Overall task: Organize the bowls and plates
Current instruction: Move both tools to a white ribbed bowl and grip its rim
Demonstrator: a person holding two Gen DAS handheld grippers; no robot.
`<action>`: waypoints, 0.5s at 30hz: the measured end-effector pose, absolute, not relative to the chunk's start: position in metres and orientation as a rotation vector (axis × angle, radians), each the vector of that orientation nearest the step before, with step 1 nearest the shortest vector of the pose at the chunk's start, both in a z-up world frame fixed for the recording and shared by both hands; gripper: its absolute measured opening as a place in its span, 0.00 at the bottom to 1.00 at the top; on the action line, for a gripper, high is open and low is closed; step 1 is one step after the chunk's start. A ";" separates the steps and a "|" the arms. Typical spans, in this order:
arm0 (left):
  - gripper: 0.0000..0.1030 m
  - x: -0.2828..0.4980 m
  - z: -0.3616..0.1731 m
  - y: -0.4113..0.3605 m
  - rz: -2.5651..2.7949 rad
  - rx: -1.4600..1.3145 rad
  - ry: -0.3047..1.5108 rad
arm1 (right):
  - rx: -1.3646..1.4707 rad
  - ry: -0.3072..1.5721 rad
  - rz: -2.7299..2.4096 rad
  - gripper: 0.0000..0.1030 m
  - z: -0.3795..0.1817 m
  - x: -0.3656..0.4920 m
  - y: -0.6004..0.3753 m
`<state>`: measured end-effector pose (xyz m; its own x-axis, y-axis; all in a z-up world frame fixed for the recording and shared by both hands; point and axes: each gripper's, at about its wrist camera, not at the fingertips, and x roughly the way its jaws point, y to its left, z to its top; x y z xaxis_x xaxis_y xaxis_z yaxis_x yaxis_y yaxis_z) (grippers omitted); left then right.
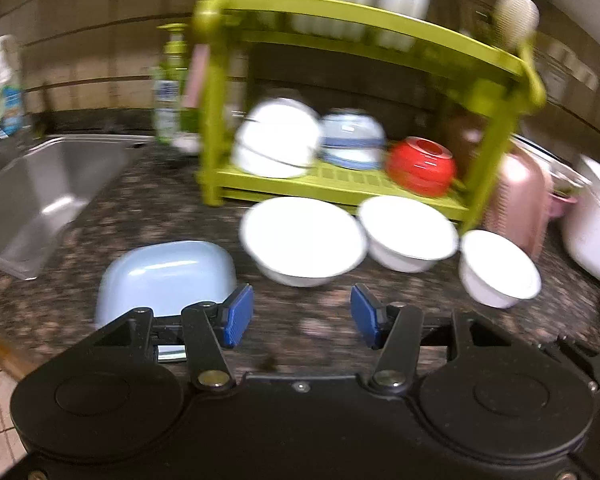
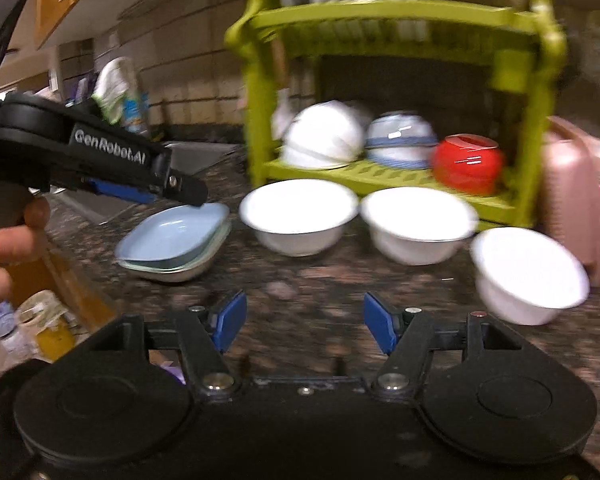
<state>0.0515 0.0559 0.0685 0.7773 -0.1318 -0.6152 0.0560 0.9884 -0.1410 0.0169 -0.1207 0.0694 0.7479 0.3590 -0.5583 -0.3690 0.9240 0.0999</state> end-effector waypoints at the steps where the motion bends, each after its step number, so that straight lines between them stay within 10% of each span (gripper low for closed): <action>1: 0.58 0.053 0.068 0.045 -0.121 -0.115 0.677 | -0.014 0.599 0.377 0.66 0.070 0.015 -0.129; 15: 0.58 0.107 0.045 -0.078 -0.274 -0.071 0.790 | 0.272 0.674 -0.050 0.64 0.068 0.054 -0.284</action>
<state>0.1071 -0.0779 0.0452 0.6705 -0.2691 -0.6914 0.2164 0.9623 -0.1647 0.0545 -0.2842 0.0680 0.7812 0.0424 -0.6228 0.1332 0.9634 0.2326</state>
